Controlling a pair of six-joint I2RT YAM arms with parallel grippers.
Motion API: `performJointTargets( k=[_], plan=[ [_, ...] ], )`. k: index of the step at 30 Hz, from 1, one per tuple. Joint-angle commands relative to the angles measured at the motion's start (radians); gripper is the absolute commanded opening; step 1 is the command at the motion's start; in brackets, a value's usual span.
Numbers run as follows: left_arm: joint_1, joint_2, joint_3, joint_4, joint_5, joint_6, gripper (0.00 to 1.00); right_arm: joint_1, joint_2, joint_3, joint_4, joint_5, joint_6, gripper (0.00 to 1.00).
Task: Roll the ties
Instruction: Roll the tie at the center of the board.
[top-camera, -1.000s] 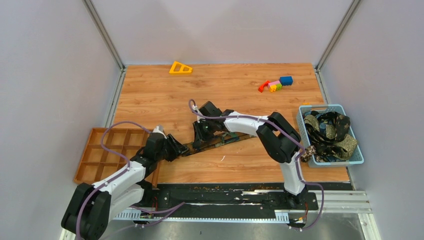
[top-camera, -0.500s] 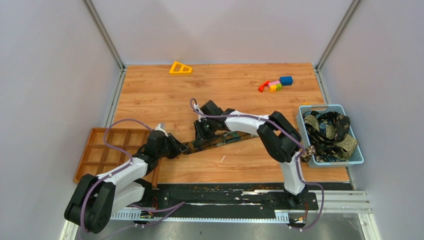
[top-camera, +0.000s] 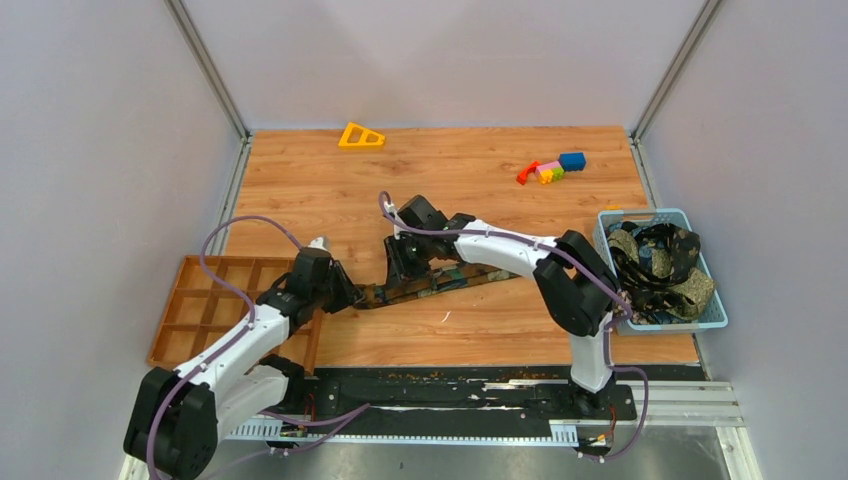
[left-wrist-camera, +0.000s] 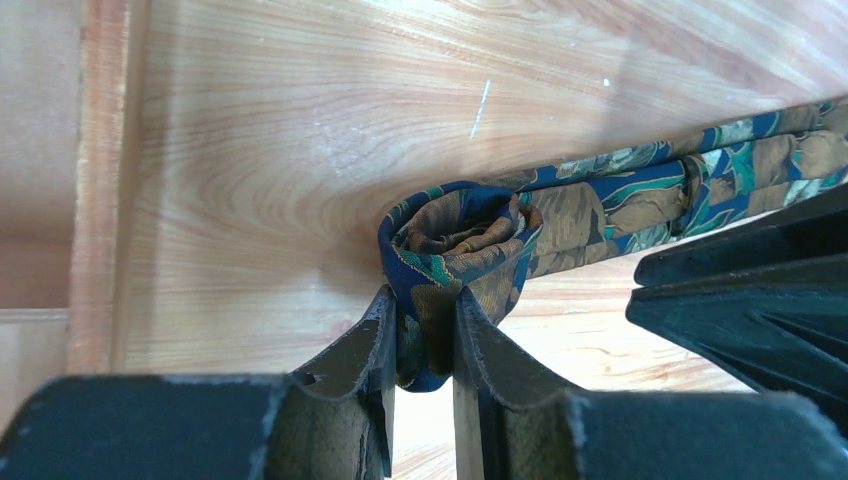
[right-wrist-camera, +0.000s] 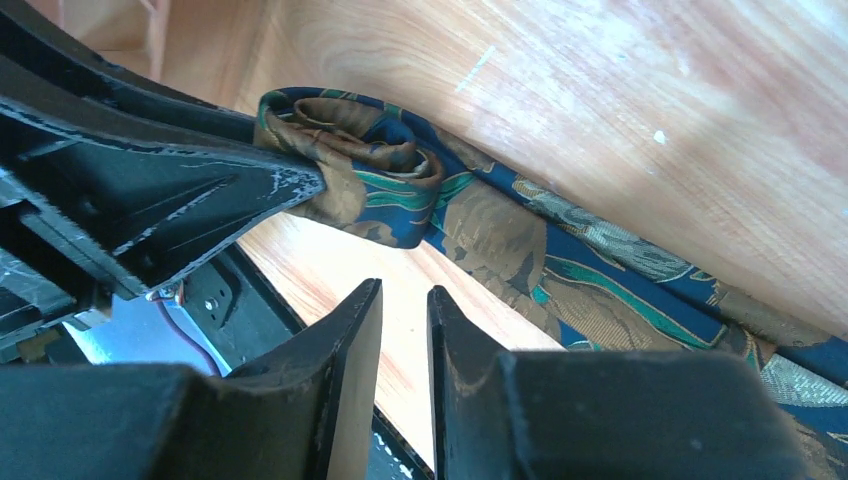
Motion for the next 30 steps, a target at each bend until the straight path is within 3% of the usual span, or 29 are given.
performJointTargets(
  k=[1, 14, 30],
  plan=[
    [-0.001, -0.006, 0.06, -0.128, -0.053, 0.073, 0.09, 0.033, -0.034, 0.032, 0.069, 0.018, 0.048, 0.23],
    [-0.001, -0.017, 0.141, -0.243, -0.098, 0.1, 0.08, 0.102, 0.127, 0.129, 0.106, -0.002, 0.095, 0.18],
    [-0.042, 0.05, 0.276, -0.347, -0.125, 0.105, 0.07, 0.099, 0.165, 0.151, 0.111, 0.036, 0.099, 0.15]
  ],
)
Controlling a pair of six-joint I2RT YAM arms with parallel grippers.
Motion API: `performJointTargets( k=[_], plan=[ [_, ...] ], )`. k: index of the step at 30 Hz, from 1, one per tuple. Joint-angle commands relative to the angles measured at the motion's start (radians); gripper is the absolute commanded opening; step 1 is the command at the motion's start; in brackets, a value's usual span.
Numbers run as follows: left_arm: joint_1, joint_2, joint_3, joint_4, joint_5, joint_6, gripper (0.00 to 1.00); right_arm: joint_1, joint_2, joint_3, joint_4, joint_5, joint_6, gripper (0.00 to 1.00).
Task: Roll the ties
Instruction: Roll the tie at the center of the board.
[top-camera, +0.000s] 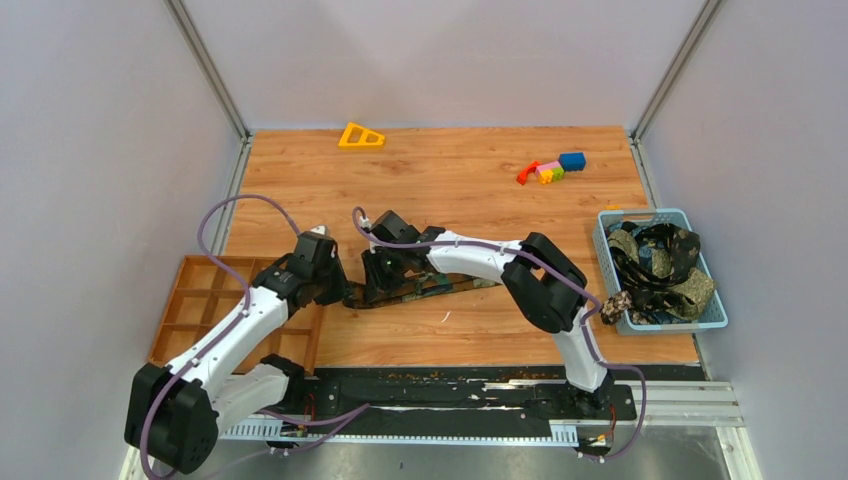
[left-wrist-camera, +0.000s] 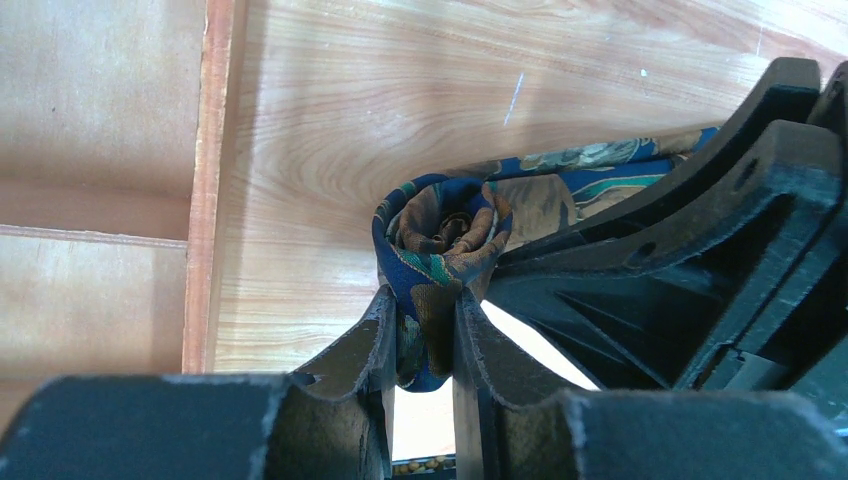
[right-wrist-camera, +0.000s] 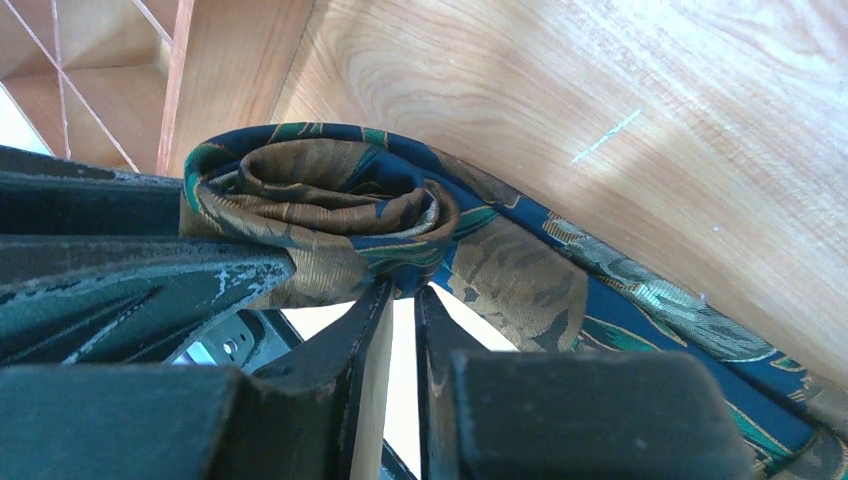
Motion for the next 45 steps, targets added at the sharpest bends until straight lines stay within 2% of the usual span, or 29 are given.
performJointTargets(
  k=[1, 25, 31, 45],
  plan=[
    [-0.03, 0.021, 0.071, -0.03, -0.03, 0.012, 0.07, -0.004, 0.017, 0.046, 0.04, 0.022, 0.014, 0.15],
    [-0.171, 0.247, 0.184, -0.033, -0.155, -0.052, 0.07, -0.055, 0.026, 0.022, 0.101, -0.034, 0.028, 0.14],
    [-0.206, 0.295, 0.22, -0.04, -0.185, -0.081, 0.1, -0.058, 0.032, 0.017, 0.099, -0.052, 0.017, 0.13],
    [-0.279, 0.431, 0.274, -0.024, -0.23, -0.131, 0.1, -0.137, -0.151, -0.127, 0.092, -0.053, -0.028, 0.14]
  ],
)
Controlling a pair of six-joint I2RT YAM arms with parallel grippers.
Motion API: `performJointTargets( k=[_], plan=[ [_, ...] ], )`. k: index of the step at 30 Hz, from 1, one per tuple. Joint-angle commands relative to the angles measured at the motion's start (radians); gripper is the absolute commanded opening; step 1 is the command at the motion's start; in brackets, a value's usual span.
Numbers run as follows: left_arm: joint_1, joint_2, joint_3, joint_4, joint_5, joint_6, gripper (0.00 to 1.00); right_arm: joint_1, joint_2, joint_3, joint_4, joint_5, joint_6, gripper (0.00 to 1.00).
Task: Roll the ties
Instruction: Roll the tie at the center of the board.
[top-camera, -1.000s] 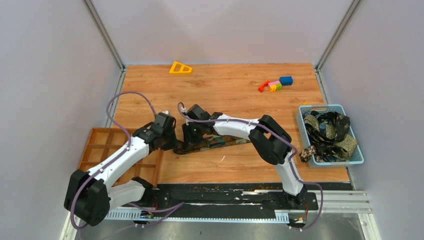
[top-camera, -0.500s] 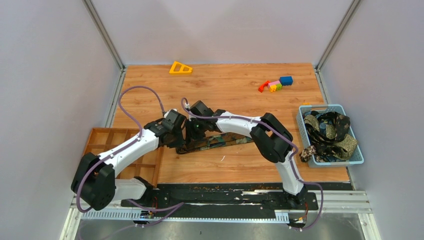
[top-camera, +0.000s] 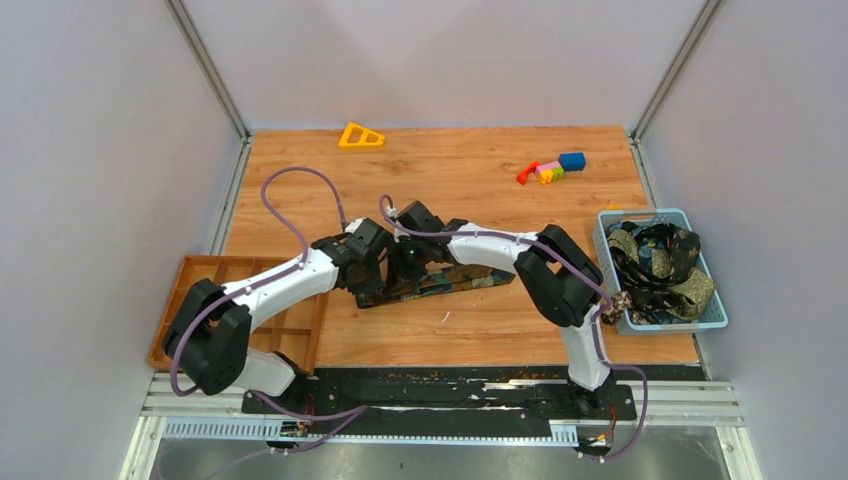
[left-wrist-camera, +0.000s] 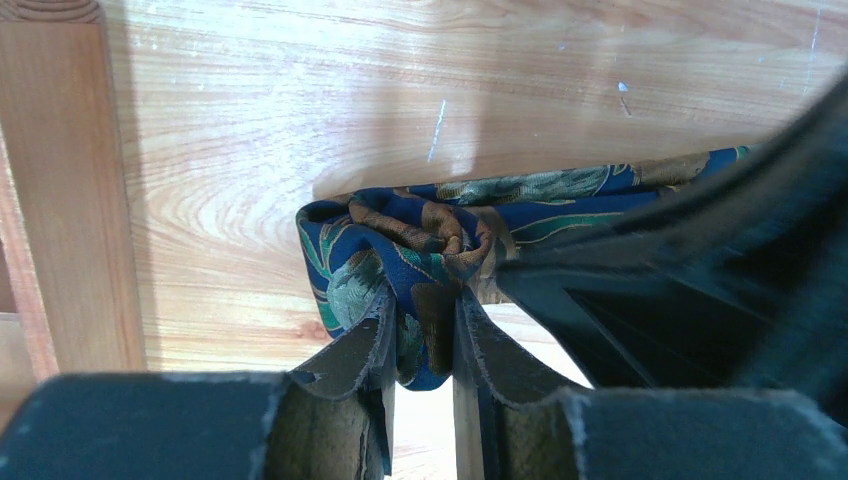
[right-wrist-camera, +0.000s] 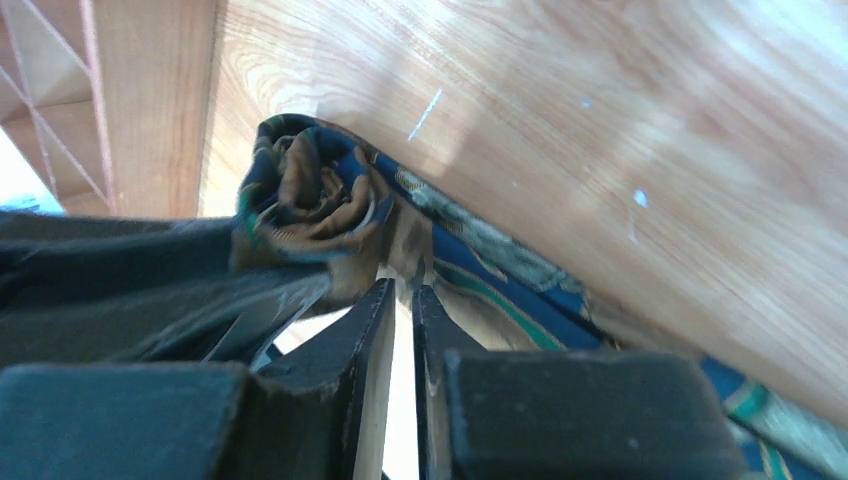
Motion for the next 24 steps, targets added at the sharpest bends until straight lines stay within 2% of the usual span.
performJointTargets(
  k=[1, 5, 13, 20, 24],
  plan=[
    [-0.021, 0.036, 0.032, 0.021, -0.01, -0.036, 0.1, -0.036, -0.148, -0.039, 0.038, -0.014, -0.039, 0.14],
    [-0.03, 0.059, 0.04, 0.037, 0.002, -0.036, 0.12, -0.072, -0.218, -0.101, 0.051, -0.015, -0.04, 0.14],
    [-0.048, 0.05, 0.04, 0.083, 0.025, -0.024, 0.47, -0.112, -0.297, -0.209, 0.077, -0.018, -0.034, 0.15],
    [-0.051, 0.002, 0.025, 0.125, 0.059, -0.01, 0.58, -0.119, -0.327, -0.223, 0.067, -0.002, -0.031, 0.15],
    [-0.051, -0.043, -0.008, 0.198, 0.1, 0.01, 0.61, -0.118, -0.334, -0.214, 0.054, 0.006, -0.03, 0.15]
  ],
)
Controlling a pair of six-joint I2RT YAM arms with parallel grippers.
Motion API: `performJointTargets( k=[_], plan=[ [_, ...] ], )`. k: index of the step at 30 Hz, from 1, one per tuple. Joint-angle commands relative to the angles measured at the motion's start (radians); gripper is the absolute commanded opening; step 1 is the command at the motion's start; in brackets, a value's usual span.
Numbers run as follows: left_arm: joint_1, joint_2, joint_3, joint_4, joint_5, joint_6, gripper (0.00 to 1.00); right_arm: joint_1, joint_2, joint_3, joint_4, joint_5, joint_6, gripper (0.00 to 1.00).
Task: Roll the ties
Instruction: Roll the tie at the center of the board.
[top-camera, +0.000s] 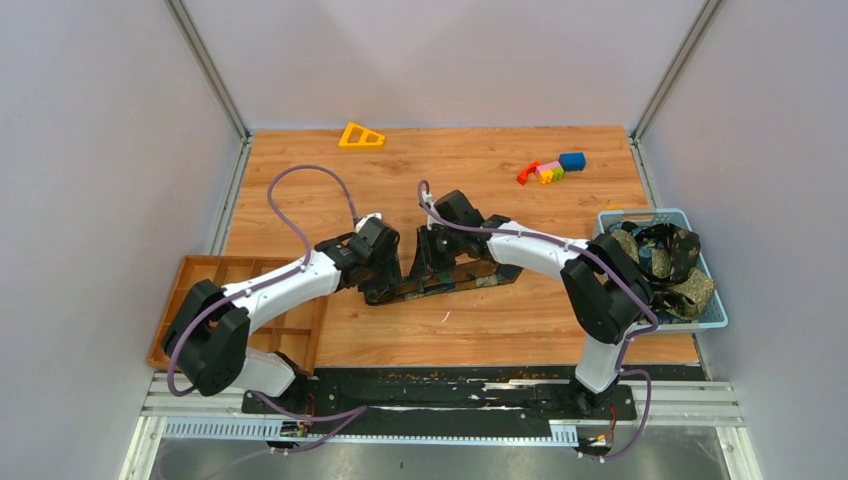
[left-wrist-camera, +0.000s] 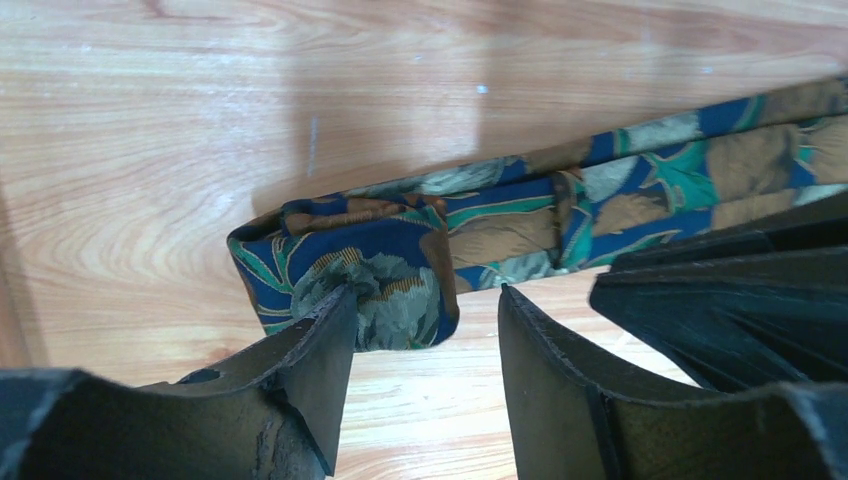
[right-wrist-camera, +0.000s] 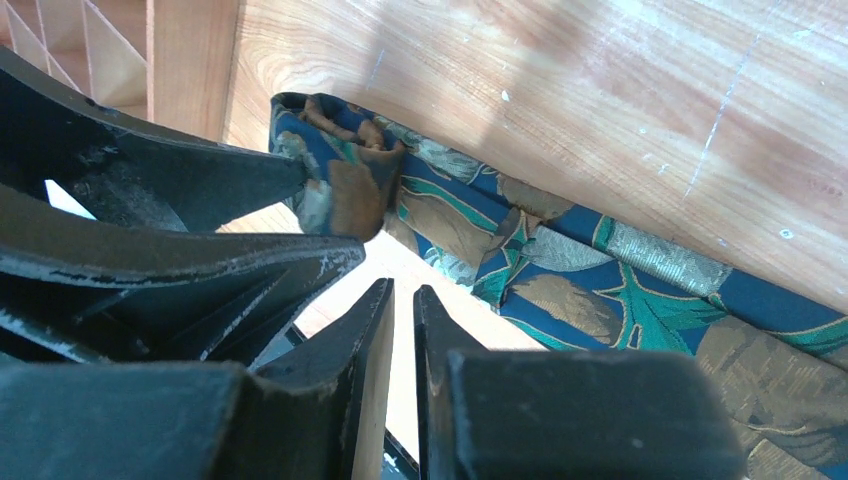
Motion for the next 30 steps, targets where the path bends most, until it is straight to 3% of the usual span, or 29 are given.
performJointTargets(
  k=[1, 13, 22, 30],
  plan=[
    [-0.005, -0.069, -0.031, 0.111, 0.053, 0.021, 0.61, 0.0, -0.065, 0.017, 0.017, 0.013, -0.007, 0.15],
    [-0.005, -0.056, -0.069, 0.201, 0.129, 0.067, 0.57, 0.0, -0.072, 0.042, -0.016, 0.042, 0.008, 0.15],
    [-0.006, -0.142, -0.036, 0.139, 0.085, 0.114, 0.63, 0.015, -0.042, 0.083, -0.02, 0.041, 0.02, 0.17],
    [-0.004, -0.252, -0.042, 0.059, 0.0, 0.151, 0.67, 0.047, 0.022, 0.155, -0.035, 0.047, 0.026, 0.36]
  ],
)
